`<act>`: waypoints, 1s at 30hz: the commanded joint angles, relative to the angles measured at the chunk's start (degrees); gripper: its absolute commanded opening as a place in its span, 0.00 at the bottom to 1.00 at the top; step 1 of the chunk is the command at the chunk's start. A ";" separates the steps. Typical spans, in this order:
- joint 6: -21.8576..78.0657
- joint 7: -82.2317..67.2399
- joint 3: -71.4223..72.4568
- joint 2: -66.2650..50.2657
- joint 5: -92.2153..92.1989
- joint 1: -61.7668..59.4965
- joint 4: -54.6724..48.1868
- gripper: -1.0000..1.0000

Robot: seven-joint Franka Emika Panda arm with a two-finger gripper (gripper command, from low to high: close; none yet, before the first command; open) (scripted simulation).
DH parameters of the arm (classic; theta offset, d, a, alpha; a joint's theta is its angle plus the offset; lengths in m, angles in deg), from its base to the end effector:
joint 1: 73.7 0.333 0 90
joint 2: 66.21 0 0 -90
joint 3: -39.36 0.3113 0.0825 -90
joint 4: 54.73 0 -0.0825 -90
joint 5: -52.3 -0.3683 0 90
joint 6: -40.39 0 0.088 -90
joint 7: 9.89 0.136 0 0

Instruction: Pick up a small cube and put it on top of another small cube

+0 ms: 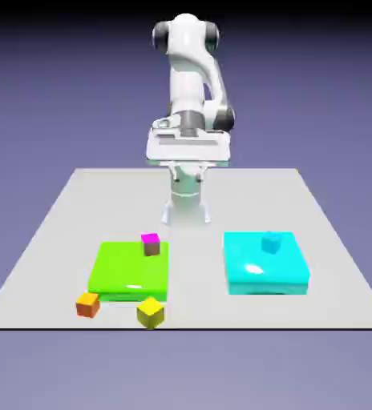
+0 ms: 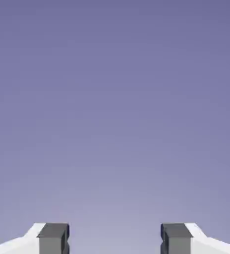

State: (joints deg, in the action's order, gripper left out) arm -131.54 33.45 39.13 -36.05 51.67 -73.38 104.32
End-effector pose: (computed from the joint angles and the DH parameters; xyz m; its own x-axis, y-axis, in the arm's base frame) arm 0.4105 -0.0001 0.4372 0.5283 -0.6941 0.4891 -0.5051 -0.7199 -0.4761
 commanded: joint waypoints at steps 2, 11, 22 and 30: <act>3.45 1.47 -0.39 -4.16 -1.06 -0.61 -3.24 0.50; 18.94 8.06 -2.16 -22.84 -5.81 -3.35 -17.81 0.50; 37.88 16.11 -4.32 -45.69 -11.62 -6.69 -35.62 0.50; 49.53 21.06 -5.65 -59.73 -15.20 -8.75 -46.57 0.50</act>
State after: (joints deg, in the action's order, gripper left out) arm -82.01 54.51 33.47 -95.78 36.47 -82.13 57.75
